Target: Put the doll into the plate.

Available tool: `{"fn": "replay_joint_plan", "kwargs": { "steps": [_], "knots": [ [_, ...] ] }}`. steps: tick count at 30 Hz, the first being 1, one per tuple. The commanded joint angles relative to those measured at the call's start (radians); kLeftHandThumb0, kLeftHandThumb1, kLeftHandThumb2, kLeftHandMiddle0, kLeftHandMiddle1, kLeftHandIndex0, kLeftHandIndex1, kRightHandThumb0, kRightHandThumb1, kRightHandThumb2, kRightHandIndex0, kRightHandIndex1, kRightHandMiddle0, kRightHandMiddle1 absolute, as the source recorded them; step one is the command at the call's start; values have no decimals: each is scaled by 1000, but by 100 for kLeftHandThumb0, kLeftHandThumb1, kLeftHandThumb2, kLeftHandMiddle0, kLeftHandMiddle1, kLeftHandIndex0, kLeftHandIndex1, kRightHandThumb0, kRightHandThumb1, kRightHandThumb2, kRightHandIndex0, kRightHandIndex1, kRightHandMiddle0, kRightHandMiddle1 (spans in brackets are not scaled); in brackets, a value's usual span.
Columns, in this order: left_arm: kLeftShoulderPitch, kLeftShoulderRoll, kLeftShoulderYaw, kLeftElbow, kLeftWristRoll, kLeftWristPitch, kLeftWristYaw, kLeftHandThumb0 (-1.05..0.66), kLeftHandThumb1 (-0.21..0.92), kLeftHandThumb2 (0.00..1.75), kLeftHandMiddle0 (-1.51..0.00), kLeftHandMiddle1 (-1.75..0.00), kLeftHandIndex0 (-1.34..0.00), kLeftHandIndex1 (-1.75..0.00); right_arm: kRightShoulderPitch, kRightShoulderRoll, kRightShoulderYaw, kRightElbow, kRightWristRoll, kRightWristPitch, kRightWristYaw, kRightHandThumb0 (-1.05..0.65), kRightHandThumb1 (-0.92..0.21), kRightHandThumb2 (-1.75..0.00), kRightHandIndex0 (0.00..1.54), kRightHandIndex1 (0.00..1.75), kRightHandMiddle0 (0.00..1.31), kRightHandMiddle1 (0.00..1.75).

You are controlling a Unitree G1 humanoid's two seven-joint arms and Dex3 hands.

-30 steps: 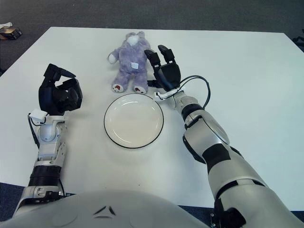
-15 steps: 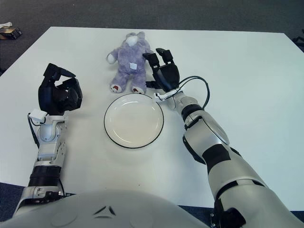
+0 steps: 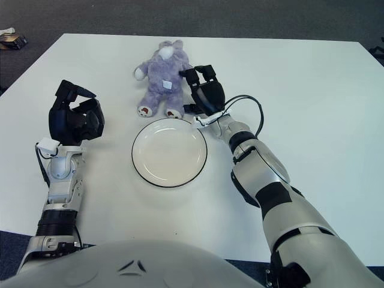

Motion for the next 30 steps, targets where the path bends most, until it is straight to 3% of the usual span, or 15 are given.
{"fn": "replay_joint_plan", "kwargs": {
  "steps": [1, 6, 12, 30],
  "knots": [
    [127, -59, -18, 94, 6, 26, 4, -42, 52, 106, -120, -175, -45, -175, 3, -5, 2, -7, -1, 16, 25, -64, -56, -80, 0, 94, 0, 117],
    [121, -43, -18, 99, 24, 52, 2, -41, 53, 105, -117, -175, -45, -175, 1, -5, 5, -7, -5, 32, 29, -62, -57, -80, 0, 97, 0, 116],
    [87, 14, -12, 156, 180, 35, 57, -41, 53, 105, -115, -175, -45, -175, -9, -15, 0, -8, -2, 48, 45, -59, -56, -82, 0, 97, 0, 114],
    [-55, 116, 8, 313, 257, 47, 92, -42, 51, 107, -113, -175, -46, -175, -44, -47, -43, -16, 26, 79, 119, -55, -55, -85, 0, 89, 0, 110]
  ]
}}
